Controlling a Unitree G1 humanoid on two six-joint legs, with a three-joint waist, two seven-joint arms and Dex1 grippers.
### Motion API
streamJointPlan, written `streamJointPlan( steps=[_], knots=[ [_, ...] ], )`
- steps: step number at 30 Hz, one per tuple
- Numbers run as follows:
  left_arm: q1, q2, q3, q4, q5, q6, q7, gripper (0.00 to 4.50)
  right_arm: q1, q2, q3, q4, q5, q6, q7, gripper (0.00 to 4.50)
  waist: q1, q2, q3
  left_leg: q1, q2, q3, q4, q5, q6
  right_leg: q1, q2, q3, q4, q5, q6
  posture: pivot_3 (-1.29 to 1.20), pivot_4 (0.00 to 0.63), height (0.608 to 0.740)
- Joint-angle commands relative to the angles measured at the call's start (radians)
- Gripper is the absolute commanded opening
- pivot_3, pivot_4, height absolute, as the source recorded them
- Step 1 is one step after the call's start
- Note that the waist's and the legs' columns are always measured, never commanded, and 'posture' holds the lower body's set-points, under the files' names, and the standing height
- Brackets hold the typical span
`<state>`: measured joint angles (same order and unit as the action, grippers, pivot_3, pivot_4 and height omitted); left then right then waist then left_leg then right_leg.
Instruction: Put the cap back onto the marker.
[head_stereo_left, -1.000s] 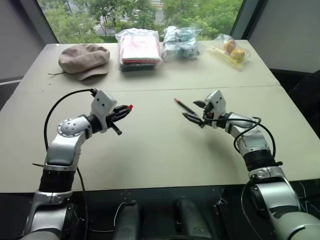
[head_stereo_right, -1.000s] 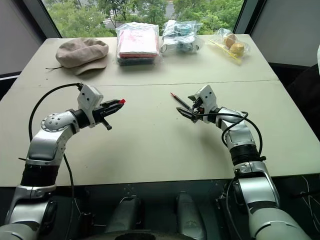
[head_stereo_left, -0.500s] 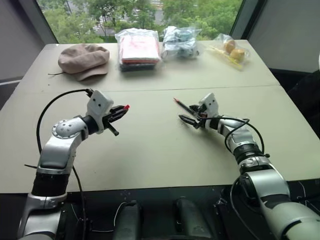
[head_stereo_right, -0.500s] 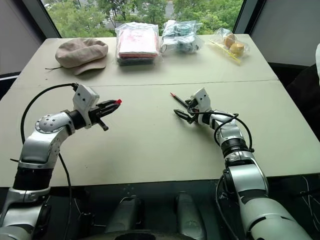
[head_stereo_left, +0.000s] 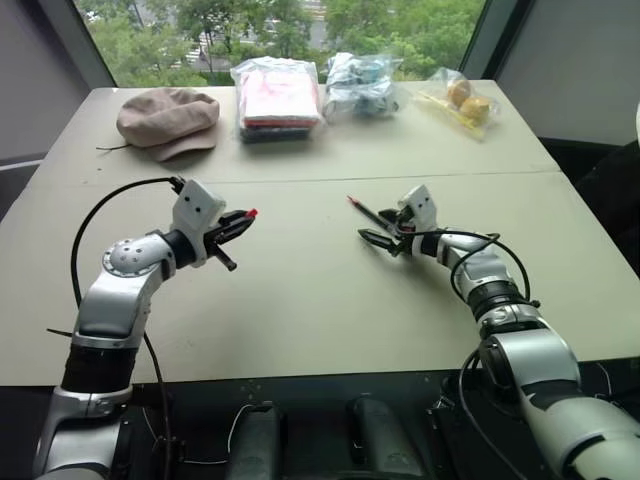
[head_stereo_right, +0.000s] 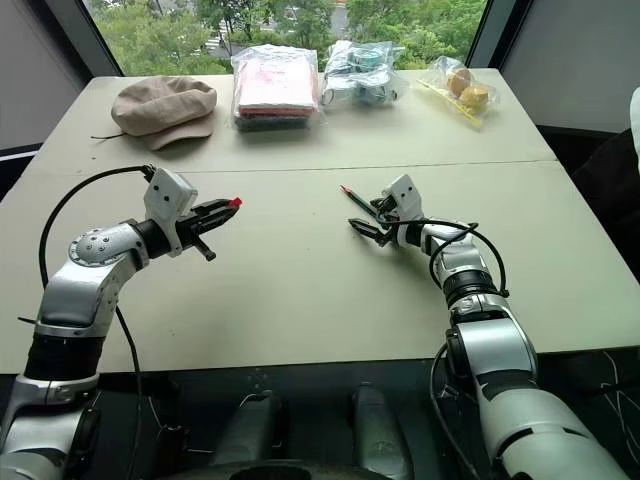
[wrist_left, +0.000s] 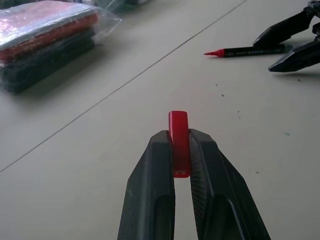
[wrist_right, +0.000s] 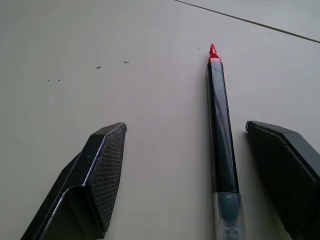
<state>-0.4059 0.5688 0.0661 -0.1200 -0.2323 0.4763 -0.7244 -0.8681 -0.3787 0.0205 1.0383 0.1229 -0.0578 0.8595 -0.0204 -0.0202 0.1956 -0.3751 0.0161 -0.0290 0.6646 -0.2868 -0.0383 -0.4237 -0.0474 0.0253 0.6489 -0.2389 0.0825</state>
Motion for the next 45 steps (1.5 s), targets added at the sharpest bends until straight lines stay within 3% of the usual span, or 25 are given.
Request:
streamJointPlan(
  steps=[1, 5, 15, 23, 33, 45],
  knots=[
    [-0.019, 0.005, 0.012, -0.024, -0.016, -0.011, 0.005, 0.0, -0.014, -0.014, -0.022, 0.016, -0.008, -0.009, -0.001, 2.14, 0.0, 0.0, 0.0, 0.0, 0.0, 0.0, 0.0, 0.0, 0.0, 0.0, 0.0, 0.0, 0.0, 0.0, 0.0, 0.0, 0.15, 0.74],
    [-0.02, 0.006, 0.011, -0.023, -0.016, -0.012, 0.006, 0.0, -0.014, -0.013, -0.023, 0.019, -0.014, -0.012, 0.003, 0.05, -0.001, 0.0, 0.0, 0.0, 0.0, 0.0, 0.0, 0.0, 0.0, 0.0, 0.0, 0.0, 0.0, 0.0, 0.0, 0.0, 0.15, 0.74],
    [-0.034, 0.011, -0.014, 0.006, -0.038, -0.066, -0.068, 0.0, 0.014, -0.015, 0.0, -0.081, -0.037, -0.038, 0.023, 0.05, -0.001, 0.0, 0.0, 0.0, 0.0, 0.0, 0.0, 0.0, 0.0, 0.0, 0.0, 0.0, 0.0, 0.0, 0.0, 0.0, 0.15, 0.74],
    [-0.13, 0.036, -0.096, 0.246, 0.014, -0.311, -0.251, 0.0, 0.1, -0.123, 0.069, -0.533, -0.067, -0.015, 0.138, 0.05, 0.001, 0.001, 0.001, 0.0, 0.0, 0.0, 0.0, 0.0, 0.0, -0.001, 0.0, 0.0, 0.0, 0.0, 0.0, 0.0, 0.15, 0.74],
    [-0.269, 0.004, -0.101, 0.586, 0.013, -0.672, -0.468, 0.0, 0.168, -0.243, 0.103, -0.876, -0.043, 0.115, 0.248, 0.05, 0.004, 0.001, 0.001, -0.001, 0.0, 0.001, 0.0, 0.0, 0.0, -0.001, 0.001, 0.0, -0.001, 0.0, 0.0, 0.0, 0.15, 0.74],
    [-0.35, -0.041, -0.111, 0.722, 0.03, -0.862, -0.517, 0.0, 0.198, -0.247, 0.144, -0.968, -0.052, 0.15, 0.251, 0.05, 0.004, 0.001, 0.001, -0.001, 0.0, 0.0, 0.0, 0.0, 0.0, -0.001, 0.001, 0.0, -0.001, 0.0, 0.0, 0.0, 0.15, 0.74]
  ],
)
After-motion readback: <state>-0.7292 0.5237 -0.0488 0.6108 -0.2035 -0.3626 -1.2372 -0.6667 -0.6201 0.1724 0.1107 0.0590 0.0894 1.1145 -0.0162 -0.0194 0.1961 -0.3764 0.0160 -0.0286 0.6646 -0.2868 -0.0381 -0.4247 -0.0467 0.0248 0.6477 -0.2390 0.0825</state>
